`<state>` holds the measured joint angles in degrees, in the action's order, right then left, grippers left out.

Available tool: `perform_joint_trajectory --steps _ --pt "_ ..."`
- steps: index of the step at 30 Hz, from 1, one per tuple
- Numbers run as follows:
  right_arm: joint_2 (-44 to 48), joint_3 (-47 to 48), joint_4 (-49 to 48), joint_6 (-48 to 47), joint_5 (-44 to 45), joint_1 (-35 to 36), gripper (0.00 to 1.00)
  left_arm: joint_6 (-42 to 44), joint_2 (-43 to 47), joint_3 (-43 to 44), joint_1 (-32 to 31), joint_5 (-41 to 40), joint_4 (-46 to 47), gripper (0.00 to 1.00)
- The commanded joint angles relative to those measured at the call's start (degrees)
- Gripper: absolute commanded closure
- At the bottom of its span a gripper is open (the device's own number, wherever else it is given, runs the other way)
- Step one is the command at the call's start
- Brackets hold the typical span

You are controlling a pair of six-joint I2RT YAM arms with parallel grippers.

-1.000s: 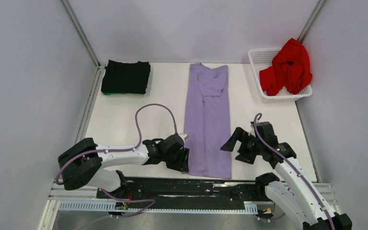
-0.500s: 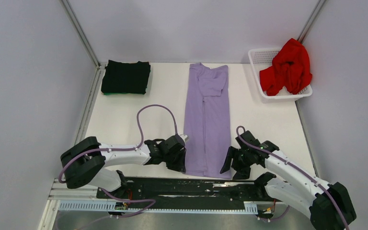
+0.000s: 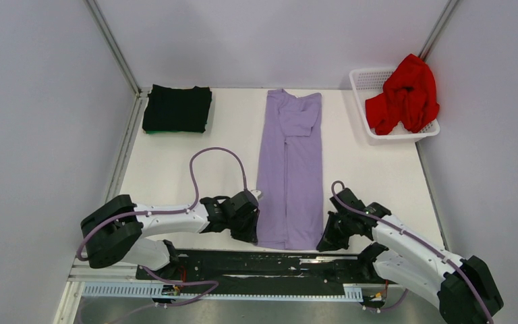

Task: Fold and stack the t-shirts
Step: Fold the folded rectangular tshirt in 1/3 of the way

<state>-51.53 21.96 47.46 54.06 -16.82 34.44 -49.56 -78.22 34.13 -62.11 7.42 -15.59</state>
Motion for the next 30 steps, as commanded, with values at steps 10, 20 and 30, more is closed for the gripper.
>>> perform_joint_trajectory --steps 10,20,30 --pt "3.3 7.4 -10.1 -4.9 3.3 0.2 1.0 4.9 4.8 8.5 0.0 -8.3 -4.3 1.0" --pt "-6.4 16.3 -21.3 -10.1 14.6 -5.9 1.0 13.7 -4.6 20.4 11.3 -12.2 -2.1 1.0" --pt "-20.0 24.8 -28.4 -14.1 11.1 -16.1 1.0 19.9 -17.4 33.6 20.6 -8.1 0.0 1.0"
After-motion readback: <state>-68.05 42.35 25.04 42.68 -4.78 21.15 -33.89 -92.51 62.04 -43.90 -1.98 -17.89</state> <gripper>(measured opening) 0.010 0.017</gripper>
